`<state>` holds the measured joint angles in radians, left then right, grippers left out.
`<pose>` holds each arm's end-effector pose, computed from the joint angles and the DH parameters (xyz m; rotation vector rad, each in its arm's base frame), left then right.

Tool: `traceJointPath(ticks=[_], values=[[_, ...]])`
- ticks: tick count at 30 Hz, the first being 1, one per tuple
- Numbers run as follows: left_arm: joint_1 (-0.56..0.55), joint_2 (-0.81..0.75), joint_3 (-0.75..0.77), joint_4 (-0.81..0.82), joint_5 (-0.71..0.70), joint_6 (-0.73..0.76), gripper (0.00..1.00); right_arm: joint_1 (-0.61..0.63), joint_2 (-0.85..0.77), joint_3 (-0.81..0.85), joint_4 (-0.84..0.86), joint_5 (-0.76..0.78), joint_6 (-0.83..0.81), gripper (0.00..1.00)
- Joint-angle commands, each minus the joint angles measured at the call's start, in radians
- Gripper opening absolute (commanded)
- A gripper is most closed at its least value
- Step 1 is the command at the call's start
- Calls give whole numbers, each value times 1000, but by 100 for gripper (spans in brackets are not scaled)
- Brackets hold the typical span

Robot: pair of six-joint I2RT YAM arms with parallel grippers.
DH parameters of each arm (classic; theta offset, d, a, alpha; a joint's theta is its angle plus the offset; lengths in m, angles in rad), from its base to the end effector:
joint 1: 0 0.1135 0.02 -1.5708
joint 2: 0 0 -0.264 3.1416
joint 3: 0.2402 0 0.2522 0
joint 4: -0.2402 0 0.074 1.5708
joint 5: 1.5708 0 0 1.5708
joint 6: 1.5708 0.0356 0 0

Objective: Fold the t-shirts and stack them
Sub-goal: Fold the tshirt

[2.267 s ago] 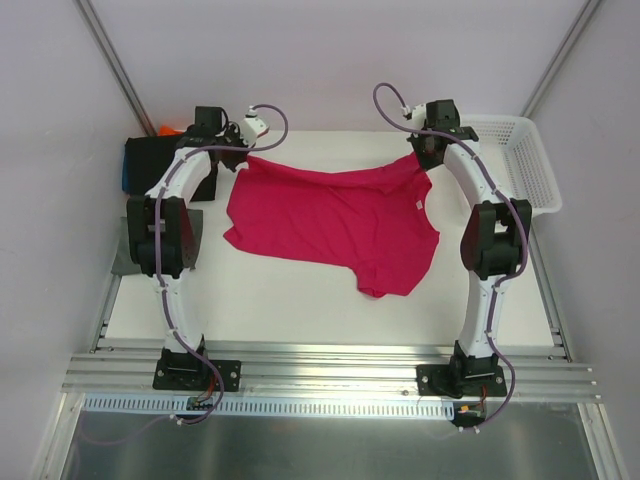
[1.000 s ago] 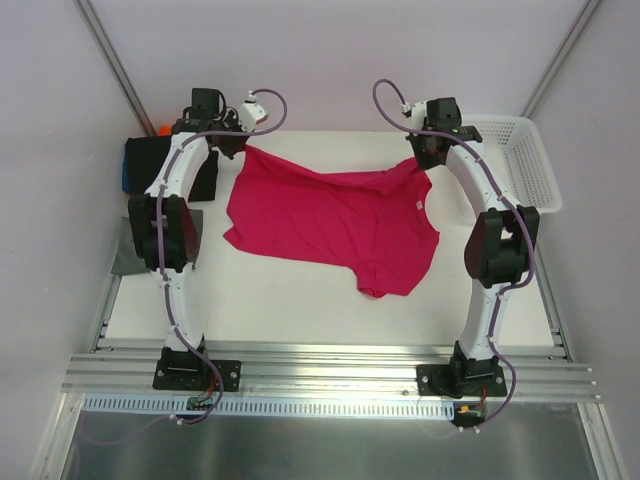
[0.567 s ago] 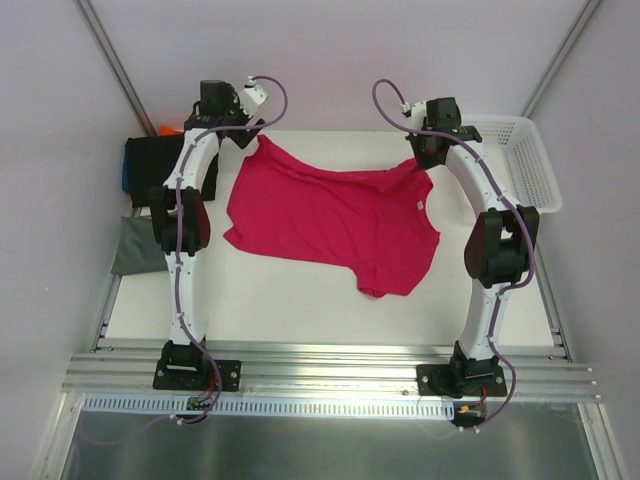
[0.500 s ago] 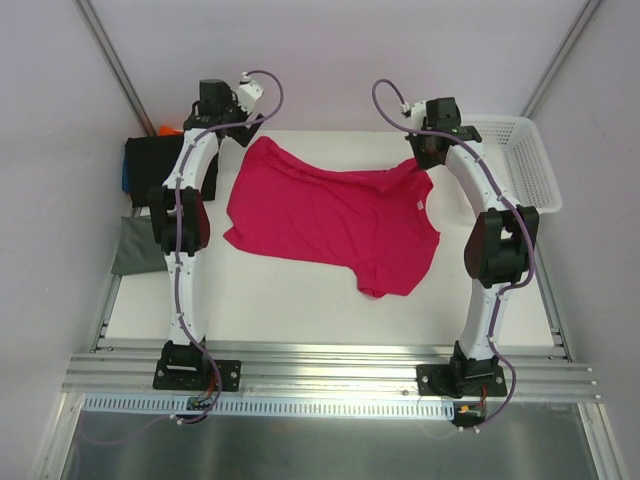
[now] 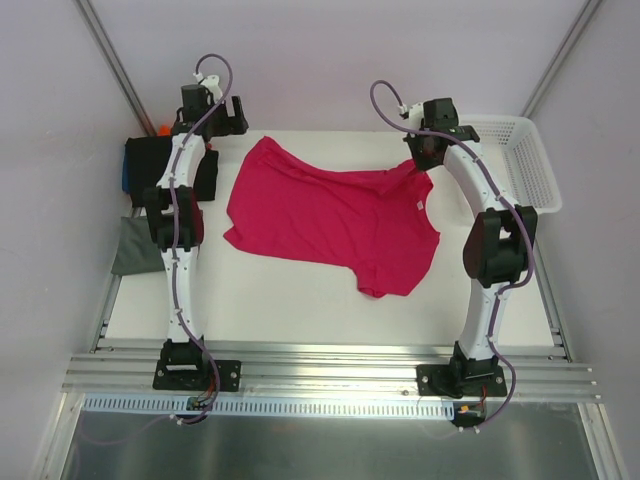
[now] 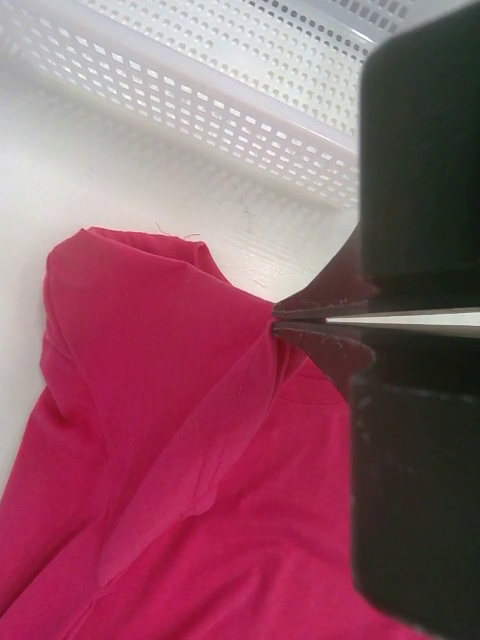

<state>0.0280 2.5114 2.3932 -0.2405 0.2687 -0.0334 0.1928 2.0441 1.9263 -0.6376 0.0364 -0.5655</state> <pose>0.5851 0.0069 0.2617 0.1206 1.9211 -0.2626 0.4620 0.0889 0.3041 -0.8478 2.1776 -0.2288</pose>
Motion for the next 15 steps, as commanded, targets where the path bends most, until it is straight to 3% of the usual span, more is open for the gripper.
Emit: traceJointPath(ticks=[1, 5, 11, 15], values=[[7, 58, 26, 82, 92, -193, 96, 16, -13, 42, -40, 2, 7, 0], [16, 161, 78, 144, 173, -308, 87, 20, -33, 8, -51, 8, 9, 1], [-7, 223, 69, 208, 314, -451, 88, 34, -44, 13, -80, 2, 30, 1], [-14, 251, 100, 239, 320, -500, 89, 46, -19, 74, -108, -15, 61, 1]])
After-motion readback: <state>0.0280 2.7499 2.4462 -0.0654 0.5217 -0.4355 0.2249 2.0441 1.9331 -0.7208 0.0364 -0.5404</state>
